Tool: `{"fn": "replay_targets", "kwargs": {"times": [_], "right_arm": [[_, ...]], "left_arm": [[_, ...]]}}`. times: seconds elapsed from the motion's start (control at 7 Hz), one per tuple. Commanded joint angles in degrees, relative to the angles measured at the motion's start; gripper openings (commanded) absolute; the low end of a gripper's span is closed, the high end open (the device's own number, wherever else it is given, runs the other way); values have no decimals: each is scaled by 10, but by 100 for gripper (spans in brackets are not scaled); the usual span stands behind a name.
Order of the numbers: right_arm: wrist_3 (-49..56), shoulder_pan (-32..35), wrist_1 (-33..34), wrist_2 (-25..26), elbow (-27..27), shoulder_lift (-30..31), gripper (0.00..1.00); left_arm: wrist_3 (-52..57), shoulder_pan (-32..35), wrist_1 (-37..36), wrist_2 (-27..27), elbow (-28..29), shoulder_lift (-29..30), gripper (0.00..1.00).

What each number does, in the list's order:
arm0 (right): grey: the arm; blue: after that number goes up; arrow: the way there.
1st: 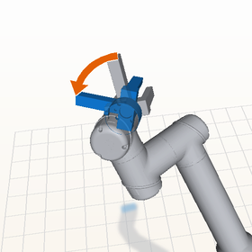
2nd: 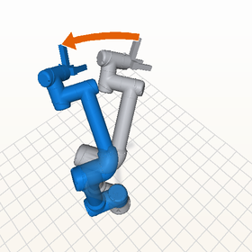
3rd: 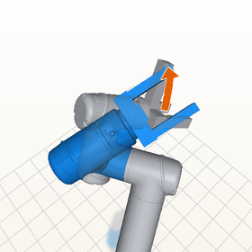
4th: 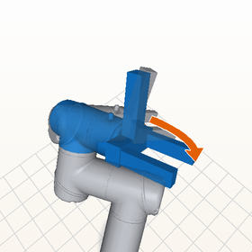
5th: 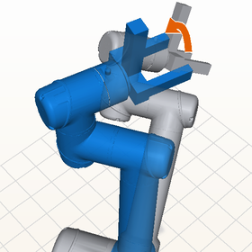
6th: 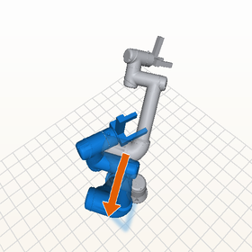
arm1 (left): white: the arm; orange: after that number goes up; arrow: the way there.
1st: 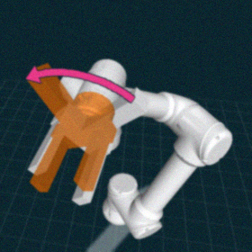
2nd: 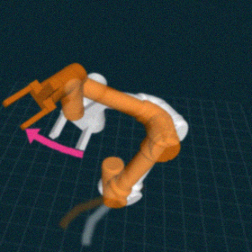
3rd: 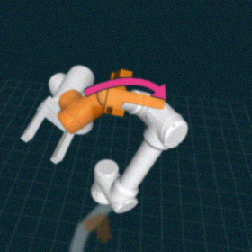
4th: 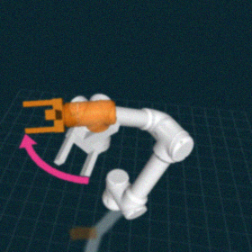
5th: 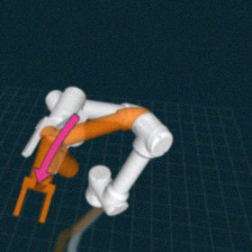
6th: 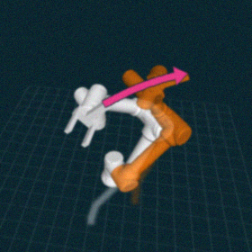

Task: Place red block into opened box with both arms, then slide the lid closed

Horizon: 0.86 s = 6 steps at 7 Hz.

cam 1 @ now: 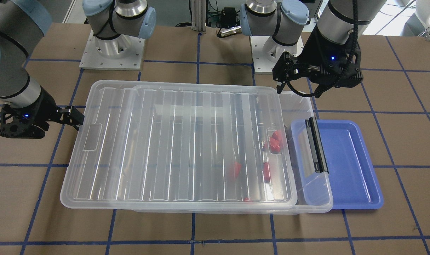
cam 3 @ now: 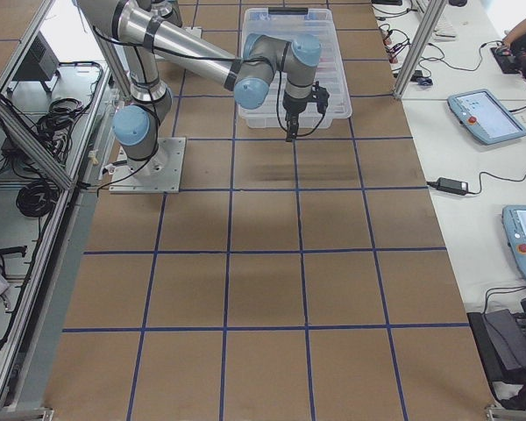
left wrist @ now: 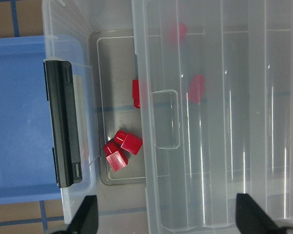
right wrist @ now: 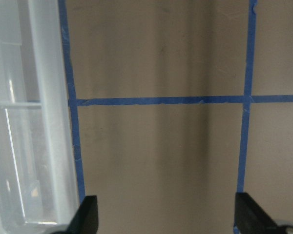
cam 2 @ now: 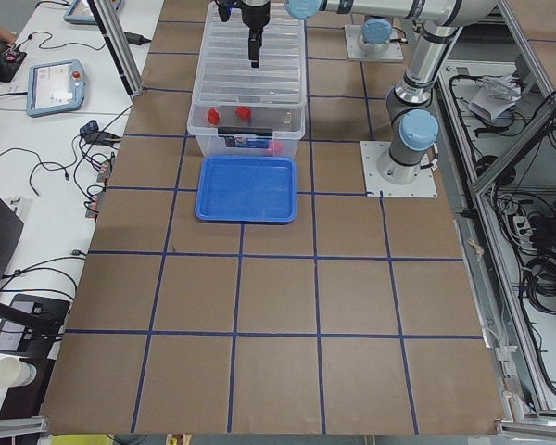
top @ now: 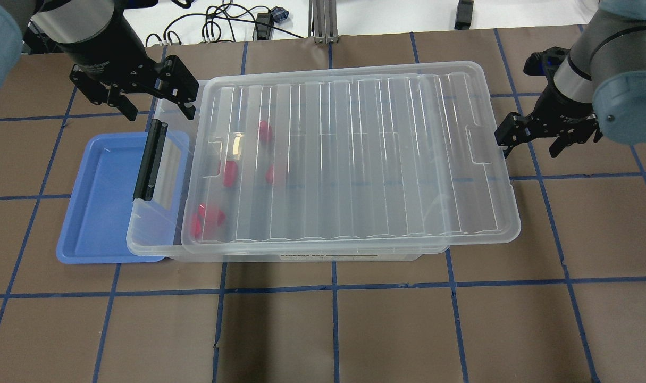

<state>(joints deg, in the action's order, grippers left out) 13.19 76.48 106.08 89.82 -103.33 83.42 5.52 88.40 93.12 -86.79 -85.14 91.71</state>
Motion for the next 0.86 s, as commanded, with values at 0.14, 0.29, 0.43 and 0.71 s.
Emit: {"fn": "replay_targets", "kwargs": {"times": [0.14, 0.29, 0.43, 0.71], "right_arm": [[-20, 46, 1, 1, 1, 0, 100], [-21, 56, 2, 1, 1, 0, 100], [-20, 69, 1, 2, 1, 0, 100], [-15, 75, 3, 3, 15, -5, 100]], "left_arm": [[0, -8, 7, -2, 1, -1, 100], [-2, -7, 10, -5, 3, 0, 100], [-2, -8, 10, -6, 8, 5, 100], [-1, -8, 10, -6, 8, 2, 100]]}}
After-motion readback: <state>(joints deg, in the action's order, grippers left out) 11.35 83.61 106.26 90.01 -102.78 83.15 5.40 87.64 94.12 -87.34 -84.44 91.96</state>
